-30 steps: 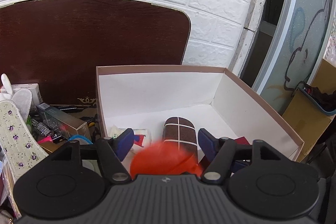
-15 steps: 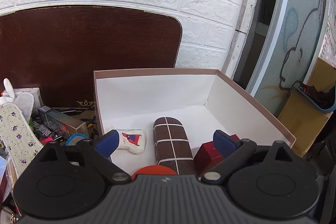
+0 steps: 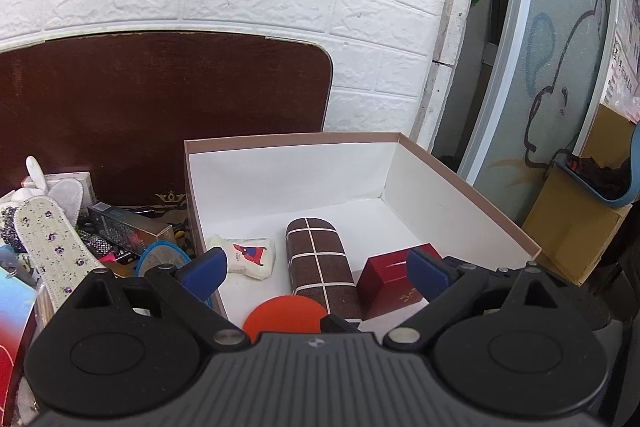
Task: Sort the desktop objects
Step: 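Lower the orange lid into the box and open the left tool, then move the left tool to the red tape roll and close on it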
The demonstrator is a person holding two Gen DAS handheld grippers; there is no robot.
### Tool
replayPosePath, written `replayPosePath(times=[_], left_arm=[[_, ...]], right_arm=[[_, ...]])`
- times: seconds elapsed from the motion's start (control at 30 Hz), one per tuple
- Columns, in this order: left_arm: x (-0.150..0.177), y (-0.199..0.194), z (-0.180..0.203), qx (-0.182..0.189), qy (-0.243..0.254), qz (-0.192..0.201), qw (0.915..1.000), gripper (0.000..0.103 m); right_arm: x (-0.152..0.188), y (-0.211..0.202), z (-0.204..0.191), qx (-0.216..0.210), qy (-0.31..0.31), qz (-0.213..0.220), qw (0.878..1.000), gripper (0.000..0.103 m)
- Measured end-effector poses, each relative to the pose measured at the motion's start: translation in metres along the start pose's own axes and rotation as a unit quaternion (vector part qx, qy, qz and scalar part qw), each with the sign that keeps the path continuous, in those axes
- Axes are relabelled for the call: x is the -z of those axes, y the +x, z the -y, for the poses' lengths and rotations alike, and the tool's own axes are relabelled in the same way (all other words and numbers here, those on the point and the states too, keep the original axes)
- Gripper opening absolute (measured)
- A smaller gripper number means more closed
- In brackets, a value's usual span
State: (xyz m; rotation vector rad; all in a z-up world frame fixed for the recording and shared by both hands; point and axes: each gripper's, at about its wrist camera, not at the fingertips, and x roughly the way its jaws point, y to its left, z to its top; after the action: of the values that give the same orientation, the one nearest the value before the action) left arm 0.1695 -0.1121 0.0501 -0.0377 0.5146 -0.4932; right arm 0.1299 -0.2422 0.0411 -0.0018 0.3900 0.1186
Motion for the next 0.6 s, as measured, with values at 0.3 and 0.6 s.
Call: replayPosePath(times=[0.3,0.6], left_arm=[[0.012,-0.029,0.006,0.002,0.005,0.001,1.0000,0.099],[0.050,-0.071,0.000,-0.027,-0.034,0.008,0.9990,0.099]], right_arm=[[0.001,-0.025,-0.007,-0.004,0.004,0.014,1.000,0.095],[0.016,-0.056,-0.034,-0.050,-0.017,0.018,0.998,0.095]])
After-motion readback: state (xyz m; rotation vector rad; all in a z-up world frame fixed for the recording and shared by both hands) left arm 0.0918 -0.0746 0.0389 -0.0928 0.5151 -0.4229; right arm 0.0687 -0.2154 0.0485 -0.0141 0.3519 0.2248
